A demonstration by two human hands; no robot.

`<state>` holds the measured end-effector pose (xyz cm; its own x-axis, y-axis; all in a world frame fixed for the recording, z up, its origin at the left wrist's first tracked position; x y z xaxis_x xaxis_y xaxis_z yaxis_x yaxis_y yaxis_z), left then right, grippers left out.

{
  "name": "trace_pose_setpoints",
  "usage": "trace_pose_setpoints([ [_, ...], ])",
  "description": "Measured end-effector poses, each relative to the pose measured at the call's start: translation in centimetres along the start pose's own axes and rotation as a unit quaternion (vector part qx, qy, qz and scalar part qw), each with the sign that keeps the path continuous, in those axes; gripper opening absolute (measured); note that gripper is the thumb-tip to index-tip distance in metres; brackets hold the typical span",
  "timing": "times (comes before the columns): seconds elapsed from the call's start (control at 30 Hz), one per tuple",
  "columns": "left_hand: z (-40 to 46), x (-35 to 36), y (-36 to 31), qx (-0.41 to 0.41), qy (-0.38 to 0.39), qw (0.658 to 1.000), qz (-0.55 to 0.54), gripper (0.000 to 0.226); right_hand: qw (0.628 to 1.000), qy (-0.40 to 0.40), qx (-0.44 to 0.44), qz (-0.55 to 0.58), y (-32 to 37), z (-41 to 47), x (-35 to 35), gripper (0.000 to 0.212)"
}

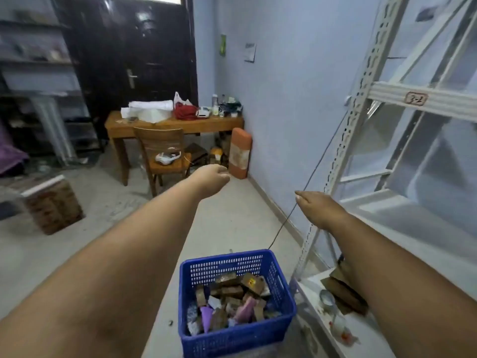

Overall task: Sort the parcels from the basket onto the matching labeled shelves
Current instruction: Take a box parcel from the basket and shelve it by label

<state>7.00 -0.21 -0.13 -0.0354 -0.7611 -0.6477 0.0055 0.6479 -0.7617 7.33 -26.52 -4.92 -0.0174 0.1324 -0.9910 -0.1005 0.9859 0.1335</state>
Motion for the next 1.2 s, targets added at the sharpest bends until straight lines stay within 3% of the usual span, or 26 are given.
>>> trace_pose_setpoints([
  [0.27, 7.9, 1.7, 6.1, -0.075, 0.009, 0.997, 0.007, 0.044, 0.998, 0.05, -0.022, 0.017, 1.5, 10.7, 4.3, 0.048],
  [0.53, 17.5, 11.1, 14.7, -0.159, 0.025, 0.986, 0.039, 0.06, 0.987, 0.146, -0.06, -0.025, -1.2, 21.3, 15.7, 0.05],
  [0.8, 24.2, 26.8, 27.0, -0.186, 0.169, 0.947, 0.201, 0.059, 0.949, 0.3, -0.059, -0.079, -5.8, 27.9, 36.2, 0.062],
  [1.0, 26.0, 38.0, 39.2, -0.24, 0.197, 0.939, 0.148, 0.058, 0.917, 0.394, -0.035, -0.051, -9.2, 27.8, 54.2, 0.061],
  [1.2, 23.9, 50.3, 54.3, -0.284, 0.225, 0.924, 0.125, 0.057, 0.887, 0.455, 0.082, 0.01, -11.7, 25.1, 73.4, 0.066],
])
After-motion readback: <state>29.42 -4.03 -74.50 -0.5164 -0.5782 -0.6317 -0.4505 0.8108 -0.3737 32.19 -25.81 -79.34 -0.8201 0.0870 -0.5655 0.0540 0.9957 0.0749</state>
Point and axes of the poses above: each hand's wrist, its own z-axis towards the middle knuckle, its own x-axis out of the palm, y = z × x, the point moved 7 cm from there along z, towards the middle knuckle, and after that the axes turned 12 degrees about -z, right-handed, at the moved point
